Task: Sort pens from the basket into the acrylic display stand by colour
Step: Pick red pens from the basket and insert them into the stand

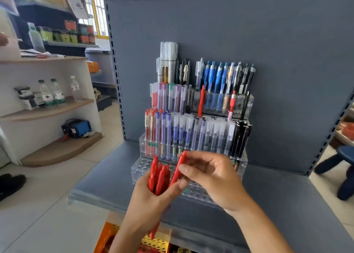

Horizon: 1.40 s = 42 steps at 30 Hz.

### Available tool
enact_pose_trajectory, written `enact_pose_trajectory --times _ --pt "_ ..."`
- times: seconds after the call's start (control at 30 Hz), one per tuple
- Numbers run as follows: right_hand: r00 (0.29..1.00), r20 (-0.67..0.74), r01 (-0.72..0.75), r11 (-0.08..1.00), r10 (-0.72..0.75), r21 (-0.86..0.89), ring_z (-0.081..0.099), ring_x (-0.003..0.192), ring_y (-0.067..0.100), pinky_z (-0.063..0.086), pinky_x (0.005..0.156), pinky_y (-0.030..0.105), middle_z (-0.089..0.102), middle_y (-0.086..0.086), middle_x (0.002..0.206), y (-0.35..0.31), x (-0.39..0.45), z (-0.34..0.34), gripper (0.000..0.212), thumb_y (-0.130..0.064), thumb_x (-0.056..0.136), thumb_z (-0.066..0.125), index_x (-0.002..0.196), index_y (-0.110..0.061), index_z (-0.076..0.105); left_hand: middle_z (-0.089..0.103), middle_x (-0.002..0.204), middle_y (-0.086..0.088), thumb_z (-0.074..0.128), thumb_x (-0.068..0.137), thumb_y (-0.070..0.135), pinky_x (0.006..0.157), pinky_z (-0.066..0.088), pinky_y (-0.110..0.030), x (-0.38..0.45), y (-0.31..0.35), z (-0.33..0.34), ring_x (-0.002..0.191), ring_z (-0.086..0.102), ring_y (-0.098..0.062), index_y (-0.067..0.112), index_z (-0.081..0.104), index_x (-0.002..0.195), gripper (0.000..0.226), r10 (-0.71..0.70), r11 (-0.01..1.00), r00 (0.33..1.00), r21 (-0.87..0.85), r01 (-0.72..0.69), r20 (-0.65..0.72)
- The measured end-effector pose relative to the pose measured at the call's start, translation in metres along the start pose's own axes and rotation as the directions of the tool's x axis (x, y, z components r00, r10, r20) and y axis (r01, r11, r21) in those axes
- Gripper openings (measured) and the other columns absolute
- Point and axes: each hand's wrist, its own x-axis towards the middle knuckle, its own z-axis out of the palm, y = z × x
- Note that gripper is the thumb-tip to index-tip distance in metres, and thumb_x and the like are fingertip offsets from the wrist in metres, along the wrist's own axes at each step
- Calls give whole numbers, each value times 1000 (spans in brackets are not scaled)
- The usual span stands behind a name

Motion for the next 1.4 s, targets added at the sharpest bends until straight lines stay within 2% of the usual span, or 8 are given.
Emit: enact_pose_trajectory --times 0.1,0.2,0.33,0.47,0.7,1.17,1.33,1.4 --pt "999 32 24 1000 -24 -19 76 87 18 59 77 26 79 4 92 4 14 9 24 -22 74 81 97 -21 80 42 57 -9 90 51 60 48 48 -29 2 -11 -11 49 48 -24 -2 50 73 78 -44 993 998 -112 39 -45" --pt "998 28 61 995 -64 81 76 85 19 60 74 25 79 7 91 4 31 17 24 -20 71 80 95 -21 82 40 53 -10 86 57 56 49 48 -28 0 -18 -20 46 47 -23 6 51 65 61 -69 986 993 -157 53 -98" --pt "977 -131 191 967 -171 167 77 85 20 61 74 25 80 5 92 9 58 24 24 -16 72 77 97 -19 79 40 50 -8 84 71 52 49 49 -32 2 -21 -37 44 44 -21 14 56 64 47 -131 974 980 -205 99 -149" --pt "911 -218 363 932 -351 17 77 88 16 61 80 26 80 -5 95 25 79 36 25 -10 81 78 102 -22 76 35 48 -6 90 70 38 45 46 -29 5 -21 -49 40 36 -18 20 54 57 42 -182 959 955 -258 119 -234" --pt "835 -163 454 825 -526 -337 74 84 3 57 75 15 72 -17 95 46 100 57 30 -13 88 79 116 -18 68 34 49 -5 80 73 36 44 43 -29 7 -21 -57 38 34 -15 21 48 51 42 -199 947 942 -300 114 -271" --pt "840 -82 459 784 -536 -416 72 85 -4 57 76 12 67 -24 95 52 108 61 35 -17 89 79 120 -19 63 37 52 -5 81 74 34 47 46 -31 11 -27 -57 40 36 -15 14 51 60 39 -246 927 924 -351 136 -292" --pt "877 -29 421 795 -480 -436 71 76 -6 54 71 8 66 -30 86 53 107 67 30 -17 88 79 112 -32 67 38 54 -4 74 78 30 48 46 -32 12 -28 -54 40 36 -15 13 51 66 31 -237 917 931 -382 119 -279" --pt "888 -13 399 783 -460 -478 71 74 -7 54 70 8 70 -25 82 54 107 70 22 -16 88 79 107 -26 75 38 54 -4 76 78 30 49 47 -31 12 -29 -54 41 36 -15 15 53 65 30 -233 911 933 -397 110 -276"
